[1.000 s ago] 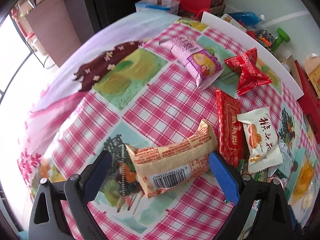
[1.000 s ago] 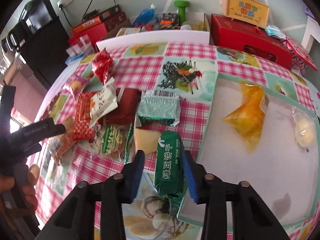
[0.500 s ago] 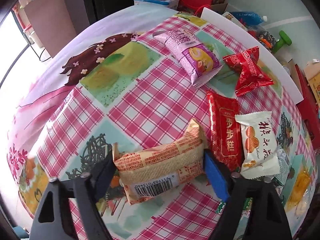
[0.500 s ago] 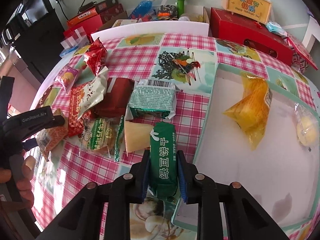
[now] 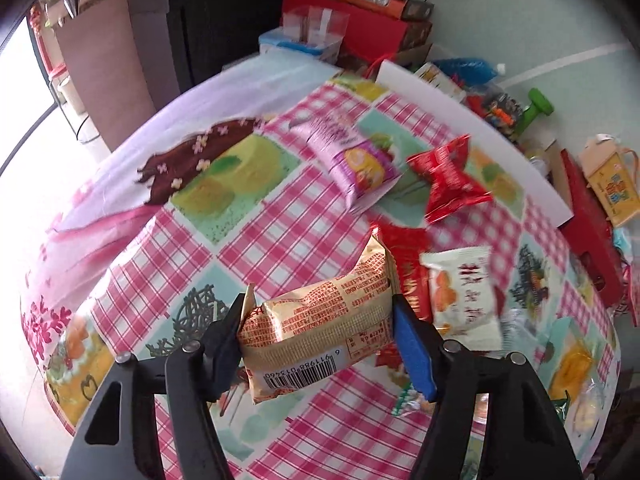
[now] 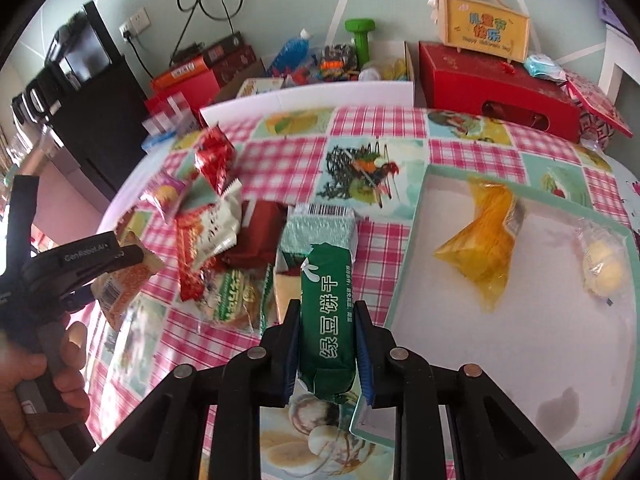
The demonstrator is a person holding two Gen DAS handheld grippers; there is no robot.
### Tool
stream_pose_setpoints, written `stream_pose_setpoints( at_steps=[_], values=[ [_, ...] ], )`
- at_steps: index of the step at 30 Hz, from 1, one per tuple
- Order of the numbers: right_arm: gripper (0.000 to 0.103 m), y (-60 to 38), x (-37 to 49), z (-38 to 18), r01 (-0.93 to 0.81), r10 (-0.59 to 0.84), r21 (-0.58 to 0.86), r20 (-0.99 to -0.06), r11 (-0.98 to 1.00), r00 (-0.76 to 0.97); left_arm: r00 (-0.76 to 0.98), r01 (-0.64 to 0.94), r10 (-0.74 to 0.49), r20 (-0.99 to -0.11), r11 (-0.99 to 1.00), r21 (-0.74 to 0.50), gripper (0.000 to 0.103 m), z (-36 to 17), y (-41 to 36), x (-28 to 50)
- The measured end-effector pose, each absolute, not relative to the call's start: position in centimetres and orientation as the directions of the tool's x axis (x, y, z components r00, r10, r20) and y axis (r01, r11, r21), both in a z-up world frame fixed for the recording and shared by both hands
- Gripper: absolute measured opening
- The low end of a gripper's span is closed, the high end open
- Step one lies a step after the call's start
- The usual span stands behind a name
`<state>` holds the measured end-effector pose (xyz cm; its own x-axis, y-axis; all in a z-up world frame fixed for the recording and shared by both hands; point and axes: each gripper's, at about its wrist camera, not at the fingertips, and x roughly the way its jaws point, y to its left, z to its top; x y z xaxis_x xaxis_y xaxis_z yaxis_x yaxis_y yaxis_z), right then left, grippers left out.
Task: Organize snacks
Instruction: 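Carry both packs into the white tray and release them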
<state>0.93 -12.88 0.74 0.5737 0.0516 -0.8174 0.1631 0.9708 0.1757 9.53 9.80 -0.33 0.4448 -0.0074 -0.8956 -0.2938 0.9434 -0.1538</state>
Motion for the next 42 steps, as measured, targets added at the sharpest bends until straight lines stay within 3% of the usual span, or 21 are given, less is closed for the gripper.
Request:
stream_pose_setpoints(
  at_steps=[10,26,35,42],
  values=[
    [0.026,-17.2,-1.1,2.4,0.271,-0.006,0.197,-0.798,0.942,0.603,0.503,-0.129,-0.13,-0.854,0.966,-0.223,0.07,2.6,4.4,8.7],
    [0.026,-32.2,-9.3,2.0,0.724,-0.343,0.09,-0.836,0.684,0.428,0.46,0.271,-0.315,-0.83,0.94,-0.207,0.07,4.9,-10.1,4.9],
    [0.026,-36.2,-12.2,1.5,0.816,-0.403,0.062,-0.847,0.574,0.348,0.352,0.464,-0.354,-0.866,0.87,-0.167,0.07,2.8,-17.4,1.5],
    [0.026,-36.5,-11.7,0.3,0.804,-0.379,0.061,-0.859,0.591,0.344,0.303,0.535,-0.309,-0.901,0.838,-0.107,0.07,0.1,-20.4,-0.1]
  ],
)
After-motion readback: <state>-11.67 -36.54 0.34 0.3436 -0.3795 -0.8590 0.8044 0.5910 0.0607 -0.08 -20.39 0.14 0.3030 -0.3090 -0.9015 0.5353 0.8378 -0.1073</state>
